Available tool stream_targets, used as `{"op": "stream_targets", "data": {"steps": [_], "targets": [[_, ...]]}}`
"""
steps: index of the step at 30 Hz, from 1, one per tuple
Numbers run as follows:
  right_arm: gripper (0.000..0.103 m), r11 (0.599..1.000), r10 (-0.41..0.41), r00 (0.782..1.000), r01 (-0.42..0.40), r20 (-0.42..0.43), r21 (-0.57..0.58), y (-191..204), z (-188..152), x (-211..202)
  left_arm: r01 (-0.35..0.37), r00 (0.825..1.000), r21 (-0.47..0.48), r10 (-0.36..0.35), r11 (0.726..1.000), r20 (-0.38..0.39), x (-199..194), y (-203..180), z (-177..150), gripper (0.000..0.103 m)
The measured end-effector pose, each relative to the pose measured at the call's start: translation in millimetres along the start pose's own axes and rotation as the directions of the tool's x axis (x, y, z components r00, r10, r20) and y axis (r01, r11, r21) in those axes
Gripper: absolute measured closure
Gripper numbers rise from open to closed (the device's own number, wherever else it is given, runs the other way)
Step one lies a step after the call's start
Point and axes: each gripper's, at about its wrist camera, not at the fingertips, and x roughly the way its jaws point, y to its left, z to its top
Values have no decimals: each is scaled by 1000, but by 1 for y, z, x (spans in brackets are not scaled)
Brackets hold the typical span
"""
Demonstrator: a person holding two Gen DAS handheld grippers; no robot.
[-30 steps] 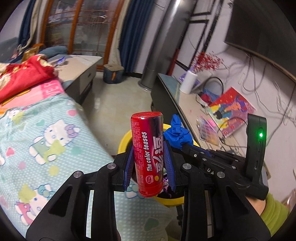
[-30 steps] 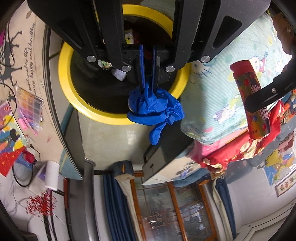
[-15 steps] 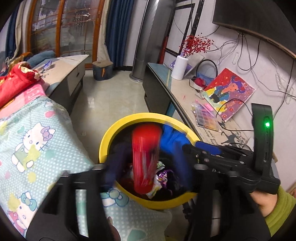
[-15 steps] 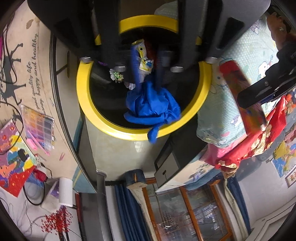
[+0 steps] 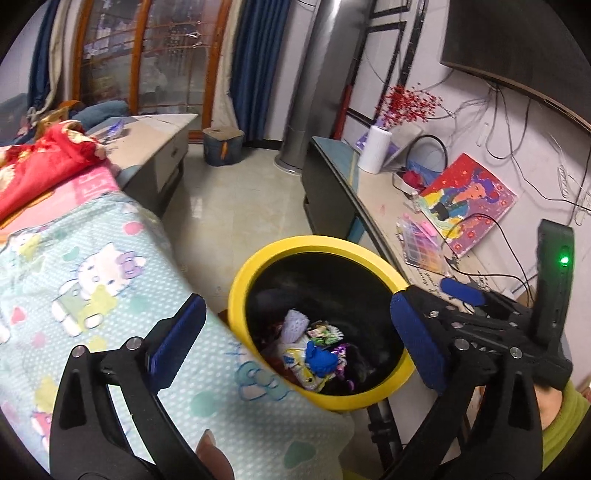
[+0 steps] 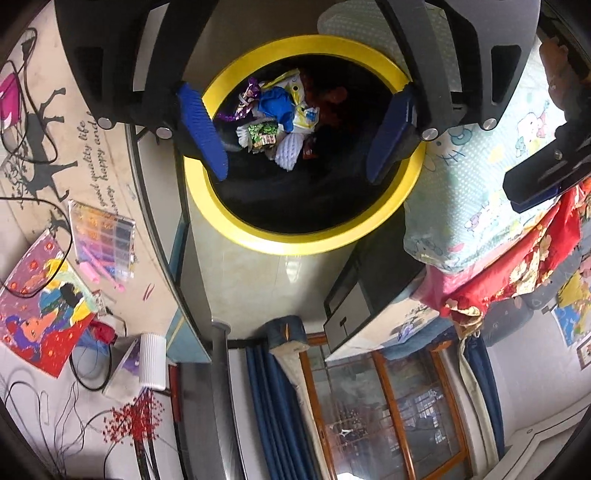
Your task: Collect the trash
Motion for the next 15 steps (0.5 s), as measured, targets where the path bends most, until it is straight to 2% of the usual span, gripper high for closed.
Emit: {"op": "stream_targets", "data": {"steps": [5,9,12,15], "targets": [[16,1000,-1,999,3,50,-24,16,2,-19,-69,997,-29,69,997,17,-23,19,-6,11],[14,998,11,995,-5,96,-60,36,2,-36,-118,992,-52,120,992,37,-42,34,-10,11],[7,996,36,990,-24,137,-84,53,0,-48,-161,984,-73,165,984,65,-60,46,-14,11],[7,992,70,980,-48,188,-118,73,-3,-60,-206,971,-79,214,975,107,-80,54,-19,11]]}}
